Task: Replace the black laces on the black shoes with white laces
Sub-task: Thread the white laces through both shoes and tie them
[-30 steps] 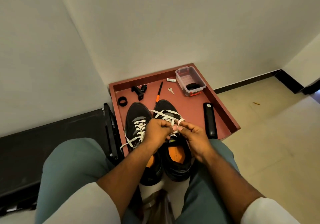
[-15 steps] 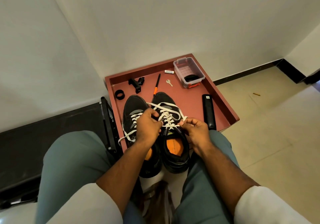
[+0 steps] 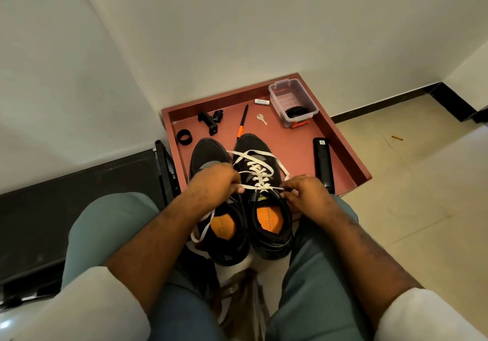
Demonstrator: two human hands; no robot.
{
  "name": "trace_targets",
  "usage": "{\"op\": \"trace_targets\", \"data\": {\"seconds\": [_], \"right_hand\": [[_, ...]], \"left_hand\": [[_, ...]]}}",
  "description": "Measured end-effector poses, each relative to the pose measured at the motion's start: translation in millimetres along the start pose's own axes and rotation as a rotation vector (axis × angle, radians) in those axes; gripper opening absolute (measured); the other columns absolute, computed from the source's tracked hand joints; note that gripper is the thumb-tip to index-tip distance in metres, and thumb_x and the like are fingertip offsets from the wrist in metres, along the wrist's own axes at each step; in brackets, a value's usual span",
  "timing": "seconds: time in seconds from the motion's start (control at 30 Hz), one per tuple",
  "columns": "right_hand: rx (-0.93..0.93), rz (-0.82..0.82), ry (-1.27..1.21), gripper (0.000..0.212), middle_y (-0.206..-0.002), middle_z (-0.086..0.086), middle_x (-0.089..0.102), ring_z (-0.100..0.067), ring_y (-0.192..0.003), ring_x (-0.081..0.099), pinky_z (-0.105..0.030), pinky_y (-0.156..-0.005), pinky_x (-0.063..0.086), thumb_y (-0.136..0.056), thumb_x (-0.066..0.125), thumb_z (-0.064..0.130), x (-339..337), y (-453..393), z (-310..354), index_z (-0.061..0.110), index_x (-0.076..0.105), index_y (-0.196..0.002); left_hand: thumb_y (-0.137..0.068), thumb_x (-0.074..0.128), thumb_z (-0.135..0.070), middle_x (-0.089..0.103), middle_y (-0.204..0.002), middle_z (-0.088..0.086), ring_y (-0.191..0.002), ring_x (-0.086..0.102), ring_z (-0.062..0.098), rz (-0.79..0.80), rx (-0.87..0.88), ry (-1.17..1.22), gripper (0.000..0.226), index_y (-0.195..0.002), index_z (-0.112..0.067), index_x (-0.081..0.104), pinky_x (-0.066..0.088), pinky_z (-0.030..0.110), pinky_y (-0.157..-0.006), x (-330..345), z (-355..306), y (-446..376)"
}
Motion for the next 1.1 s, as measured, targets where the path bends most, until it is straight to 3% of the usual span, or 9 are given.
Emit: {"op": "trace_targets", "data": {"seconds": [0.1,0.17,0.23,0.33,0.5,0.7,0.83,0.93,1.1], "right_hand": [[-0.011,0.059,0.188,0.02,-0.106,0.006,0.054,-0.016,-0.108,0.047,-0.032,-0.089,0.039,-0.089,0.064,0.034,-8,5,-4,0.024,0.072,-0.104],[0.034,0.012,0.02,0.013,-0.118,0.013,0.049,-0.008,-0.115,0.039,-0.029,-0.091,0.031,-0.087,0.066,0.038,-21,12,-3,0.026,0.071,-0.085],[0.104,-0.006,-0.541,0.016,-0.13,0.012,0.052,-0.002,-0.124,0.043,-0.016,-0.091,0.035,-0.088,0.067,0.021,-29,17,6,0.019,0.066,-0.072],[0.044,0.001,-1.176,0.013,-0.121,-0.01,0.066,-0.016,-0.116,0.06,-0.019,-0.092,0.047,-0.09,0.056,0.009,-26,14,26,0.009,0.062,-0.078],[0.129,-0.14,-1.526,0.02,-0.092,-0.005,0.073,-0.019,-0.086,0.069,-0.029,-0.078,0.056,-0.089,0.053,0.013,-11,4,34,0.005,0.064,-0.105],[0.179,-0.129,-1.473,0.031,-0.087,0.002,0.072,-0.007,-0.07,0.063,-0.022,-0.068,0.055,-0.097,0.045,-0.002,2,-4,32,0.011,0.062,-0.12],[0.126,-0.157,-1.264,0.027,-0.084,-0.001,0.075,-0.006,-0.075,0.068,-0.015,-0.06,0.05,-0.091,0.054,-0.007,-3,-10,27,0.009,0.065,-0.109],[0.081,-0.122,-1.232,0.025,-0.073,-0.003,0.073,-0.009,-0.067,0.069,-0.017,-0.054,0.048,-0.087,0.056,-0.013,-5,-14,28,0.009,0.05,-0.097],[0.042,0.017,-1.162,0.055,-0.074,-0.004,0.073,-0.009,-0.067,0.068,-0.019,-0.059,0.05,-0.086,0.059,-0.011,-3,-16,25,0.021,0.046,-0.128]], "left_hand": [[-0.087,0.06,-0.054,0.048,-0.123,-0.003,-0.113,0.042,0.017,-0.029,-0.089,-0.144,0.031,-0.098,-0.028,0.07,0.04,0.041,-0.098,-12,17,10],[-0.083,0.065,-0.054,0.046,-0.137,-0.011,-0.128,0.038,0.015,-0.114,-0.053,0.211,0.026,-0.074,-0.03,0.069,0.031,0.048,-0.108,-26,19,21],[-0.086,0.064,-0.043,0.054,-0.135,-0.017,-0.128,0.046,0.006,-0.165,0.042,0.818,0.032,-0.064,-0.02,0.066,0.033,0.045,-0.111,-36,10,29],[-0.097,0.046,-0.027,0.072,-0.111,0.0,-0.11,0.064,0.018,-0.095,0.125,1.305,0.029,-0.08,-0.009,0.061,0.045,0.031,-0.096,-26,-18,24],[-0.1,0.043,-0.005,0.062,-0.094,0.018,-0.083,0.06,0.025,-0.183,0.026,1.712,0.025,-0.108,-0.01,0.067,0.054,0.034,-0.08,7,-31,1],[-0.102,0.042,-0.003,0.063,-0.088,0.003,-0.056,0.048,0.008,-0.278,-0.069,1.529,0.033,-0.125,-0.016,0.062,0.043,0.022,-0.049,21,-26,-7],[-0.099,0.046,-0.001,0.067,-0.083,0.003,-0.051,0.045,0.008,-0.339,-0.118,1.316,0.026,-0.121,-0.013,0.055,0.038,0.021,-0.046,21,-21,-6],[-0.096,0.05,0.004,0.066,-0.08,0.01,-0.047,0.048,0.004,-0.372,-0.109,1.224,0.026,-0.111,-0.014,0.038,0.039,0.019,-0.046,16,-19,-6],[-0.093,0.052,0.004,0.067,-0.075,0.005,-0.058,0.061,0.01,-0.391,0.022,0.906,0.031,-0.105,-0.021,0.038,0.045,0.024,-0.054,18,-24,-10]]}}
Point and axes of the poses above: each hand's wrist, its own y-axis away from the middle knuckle, its own x-axis out of the palm, z = x × y, the point moved 6 cm from there along -y, towards the middle knuckle
